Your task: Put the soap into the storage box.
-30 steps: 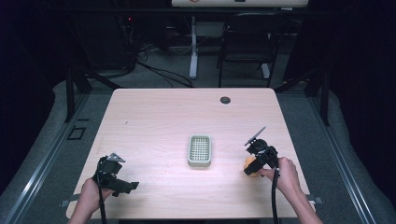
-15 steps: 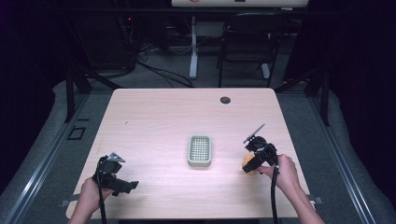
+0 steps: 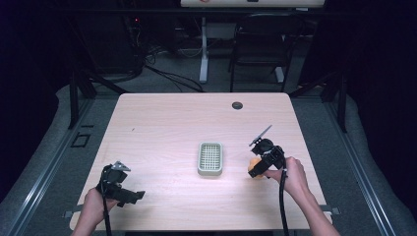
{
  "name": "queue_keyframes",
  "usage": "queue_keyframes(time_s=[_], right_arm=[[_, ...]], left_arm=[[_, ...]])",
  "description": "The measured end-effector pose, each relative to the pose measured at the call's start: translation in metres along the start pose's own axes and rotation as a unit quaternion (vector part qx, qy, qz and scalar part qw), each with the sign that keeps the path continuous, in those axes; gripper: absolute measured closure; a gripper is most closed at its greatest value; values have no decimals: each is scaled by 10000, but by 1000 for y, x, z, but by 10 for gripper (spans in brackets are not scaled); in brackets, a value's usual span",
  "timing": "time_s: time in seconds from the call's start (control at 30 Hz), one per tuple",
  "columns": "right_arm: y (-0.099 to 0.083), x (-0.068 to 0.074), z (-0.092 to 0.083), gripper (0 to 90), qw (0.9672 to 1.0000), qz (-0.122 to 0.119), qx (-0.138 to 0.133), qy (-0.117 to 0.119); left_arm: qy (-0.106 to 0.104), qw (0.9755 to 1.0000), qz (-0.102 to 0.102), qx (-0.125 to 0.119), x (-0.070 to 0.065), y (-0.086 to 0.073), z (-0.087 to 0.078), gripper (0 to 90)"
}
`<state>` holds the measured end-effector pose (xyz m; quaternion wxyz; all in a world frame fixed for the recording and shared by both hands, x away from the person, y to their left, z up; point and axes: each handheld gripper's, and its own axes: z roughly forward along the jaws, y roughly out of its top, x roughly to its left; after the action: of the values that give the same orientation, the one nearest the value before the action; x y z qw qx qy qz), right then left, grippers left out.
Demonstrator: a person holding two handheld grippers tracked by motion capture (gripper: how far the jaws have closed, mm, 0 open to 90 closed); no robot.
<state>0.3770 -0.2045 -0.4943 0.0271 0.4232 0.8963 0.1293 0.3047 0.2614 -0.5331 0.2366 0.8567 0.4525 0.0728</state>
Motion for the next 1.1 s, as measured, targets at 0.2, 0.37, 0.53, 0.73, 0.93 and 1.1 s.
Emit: queue_keyframes(time_s=[0.2, 0.37, 0.53, 0.73, 0.93, 1.1], right_arm=[[10, 3, -4, 246, 9999, -83, -82, 17], [14, 7, -6, 246, 9999, -127, -108, 10], [18, 9, -8, 246, 9998, -152, -147, 21], [26, 11, -10, 246, 9996, -213, -169, 16], [35, 16, -13, 246, 9994, -279, -201, 53], [41, 19, -13, 246, 9993, -310, -229, 31]], left_arm=[[5, 10000, -2, -9, -1, -1, -1, 1], [15, 10000, 24, -9, -2, 1, 0, 1], [4, 10000, 31, -2, -2, 1, 0, 1], [-13, 10000, 26, -5, -2, 1, 1, 1], [-2, 10000, 24, -13, -2, 1, 0, 1], [-14, 10000, 41, -10, -2, 1, 0, 1]])
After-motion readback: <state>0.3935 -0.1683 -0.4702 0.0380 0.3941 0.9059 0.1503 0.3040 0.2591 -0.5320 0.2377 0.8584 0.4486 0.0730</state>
